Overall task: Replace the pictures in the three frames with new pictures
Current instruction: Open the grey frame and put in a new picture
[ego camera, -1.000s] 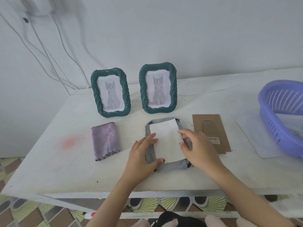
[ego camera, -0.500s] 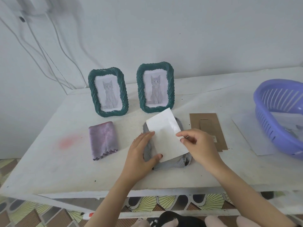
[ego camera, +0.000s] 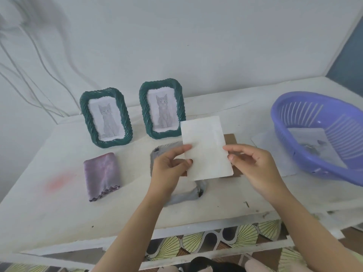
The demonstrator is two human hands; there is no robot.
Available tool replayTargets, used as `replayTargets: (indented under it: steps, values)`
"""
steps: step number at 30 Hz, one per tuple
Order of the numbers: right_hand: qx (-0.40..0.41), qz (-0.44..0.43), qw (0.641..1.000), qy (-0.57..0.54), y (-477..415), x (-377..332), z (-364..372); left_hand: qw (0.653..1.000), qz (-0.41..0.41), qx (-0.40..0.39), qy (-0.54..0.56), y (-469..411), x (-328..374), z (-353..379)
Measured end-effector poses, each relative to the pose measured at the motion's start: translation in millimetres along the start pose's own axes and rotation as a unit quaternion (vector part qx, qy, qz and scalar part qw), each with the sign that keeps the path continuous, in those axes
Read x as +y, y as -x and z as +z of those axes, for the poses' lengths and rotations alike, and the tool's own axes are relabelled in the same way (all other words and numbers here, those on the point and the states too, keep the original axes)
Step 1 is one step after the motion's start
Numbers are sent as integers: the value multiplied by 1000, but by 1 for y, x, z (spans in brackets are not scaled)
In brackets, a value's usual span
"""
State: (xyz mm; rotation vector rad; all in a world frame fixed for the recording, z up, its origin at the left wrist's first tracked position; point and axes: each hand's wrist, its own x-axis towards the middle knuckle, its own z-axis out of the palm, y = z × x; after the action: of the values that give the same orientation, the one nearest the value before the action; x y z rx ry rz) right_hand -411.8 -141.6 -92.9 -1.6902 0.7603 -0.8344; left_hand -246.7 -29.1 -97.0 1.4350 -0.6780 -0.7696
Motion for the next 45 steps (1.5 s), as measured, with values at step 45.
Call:
replayTargets:
  steps: [45]
  values:
    - [-38,-55,949,309,10,12,-152,984,-111,-80,-115,-43,-41,206]
